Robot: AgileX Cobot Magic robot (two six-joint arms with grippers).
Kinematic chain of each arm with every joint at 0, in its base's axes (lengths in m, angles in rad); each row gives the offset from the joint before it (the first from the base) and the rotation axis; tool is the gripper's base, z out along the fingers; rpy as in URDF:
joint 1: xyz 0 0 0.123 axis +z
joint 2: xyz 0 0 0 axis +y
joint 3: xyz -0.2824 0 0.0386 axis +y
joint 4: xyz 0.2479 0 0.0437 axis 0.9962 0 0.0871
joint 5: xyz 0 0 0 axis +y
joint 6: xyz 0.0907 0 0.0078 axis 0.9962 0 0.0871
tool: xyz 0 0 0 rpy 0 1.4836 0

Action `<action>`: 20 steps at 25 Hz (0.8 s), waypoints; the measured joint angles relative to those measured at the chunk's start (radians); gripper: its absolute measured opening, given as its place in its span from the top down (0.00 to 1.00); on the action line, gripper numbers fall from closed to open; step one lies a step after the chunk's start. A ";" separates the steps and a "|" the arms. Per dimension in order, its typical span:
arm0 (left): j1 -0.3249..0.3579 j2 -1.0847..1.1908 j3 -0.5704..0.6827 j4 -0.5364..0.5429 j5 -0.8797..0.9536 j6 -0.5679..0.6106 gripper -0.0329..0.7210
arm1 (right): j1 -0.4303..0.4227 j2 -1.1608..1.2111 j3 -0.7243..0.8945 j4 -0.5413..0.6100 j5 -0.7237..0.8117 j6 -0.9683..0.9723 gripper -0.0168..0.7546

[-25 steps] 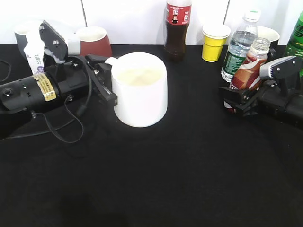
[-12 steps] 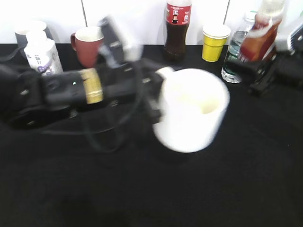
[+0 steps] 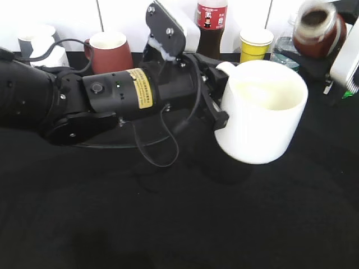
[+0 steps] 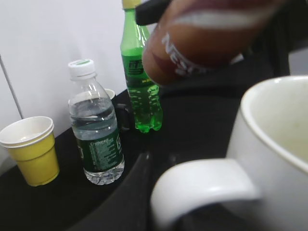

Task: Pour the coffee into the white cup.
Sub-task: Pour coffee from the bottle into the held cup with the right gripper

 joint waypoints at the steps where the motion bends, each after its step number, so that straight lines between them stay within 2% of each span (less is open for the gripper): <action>1: -0.002 0.000 0.000 -0.009 0.000 0.000 0.88 | 0.000 0.000 0.000 0.000 0.000 -0.059 0.31; 8: -0.029 0.000 0.000 -0.015 0.000 -0.005 0.88 | 0.000 0.000 0.000 0.039 0.000 -0.314 0.31; 15: -0.029 0.000 0.000 -0.015 0.000 -0.014 0.88 | 0.000 0.000 0.000 0.041 0.000 -0.391 0.31; 20: -0.029 0.000 0.000 -0.015 0.000 -0.014 0.88 | 0.000 0.000 0.000 0.084 0.000 -0.450 0.31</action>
